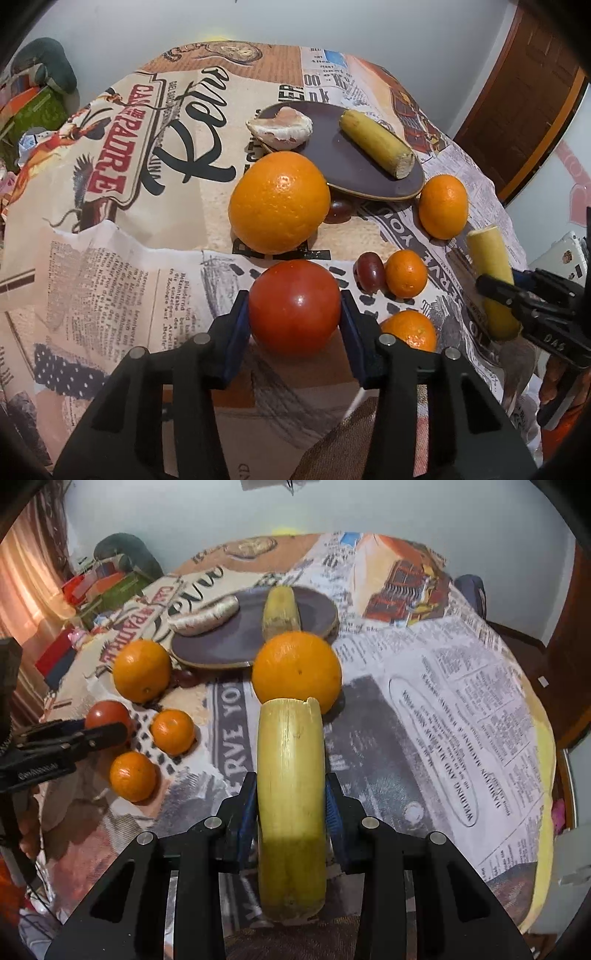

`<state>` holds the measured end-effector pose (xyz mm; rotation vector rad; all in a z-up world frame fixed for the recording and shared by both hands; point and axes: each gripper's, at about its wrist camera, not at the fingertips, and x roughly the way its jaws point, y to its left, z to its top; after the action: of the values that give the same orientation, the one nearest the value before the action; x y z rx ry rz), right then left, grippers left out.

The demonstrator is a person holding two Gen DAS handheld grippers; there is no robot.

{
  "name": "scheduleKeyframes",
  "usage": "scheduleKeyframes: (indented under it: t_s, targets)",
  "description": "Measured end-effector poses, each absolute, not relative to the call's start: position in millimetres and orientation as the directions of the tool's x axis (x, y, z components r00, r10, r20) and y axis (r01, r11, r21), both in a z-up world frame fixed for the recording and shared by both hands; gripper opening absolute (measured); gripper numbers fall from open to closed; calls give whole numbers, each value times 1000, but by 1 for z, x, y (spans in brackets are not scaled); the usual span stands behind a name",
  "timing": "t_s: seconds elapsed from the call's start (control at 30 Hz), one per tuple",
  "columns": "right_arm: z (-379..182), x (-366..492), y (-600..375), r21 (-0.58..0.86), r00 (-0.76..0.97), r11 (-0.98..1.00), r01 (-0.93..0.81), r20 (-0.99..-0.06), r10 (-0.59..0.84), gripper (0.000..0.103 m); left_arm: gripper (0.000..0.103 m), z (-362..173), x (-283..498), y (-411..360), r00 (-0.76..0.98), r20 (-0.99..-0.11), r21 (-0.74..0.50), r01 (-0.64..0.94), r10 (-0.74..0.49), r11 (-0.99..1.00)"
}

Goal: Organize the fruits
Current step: 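Grasp the second yellow cylinder with the right gripper while the left gripper grasps the red tomato, then carry the cylinder and tomato onto the grey plate and open both grippers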

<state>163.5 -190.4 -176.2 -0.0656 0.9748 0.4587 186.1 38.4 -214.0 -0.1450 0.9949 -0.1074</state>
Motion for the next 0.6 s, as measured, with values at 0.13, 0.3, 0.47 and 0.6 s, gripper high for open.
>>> scheduleKeyframes:
  t_s: [0.13,0.3,0.47,0.6]
  targets:
    - [-159,160,-188,140,508,898,-418,-783,359,32,46,-199,180,42,572,-805,-178,19,-156,984]
    - [-139,160,-183,133,541,890,-437,-751,378,32,46,-174,175,46,624,-766,-179,19,-151,984]
    - [-120,162,-178,126,575,883,-452,-716,396,32,46,-152,177,47,665,-731,-181,25,-151,983]
    - [-107,167,-173,121,599,879,-461,-689,409,32,46,-139,182,47,688,-709,-186,29,-154,982]
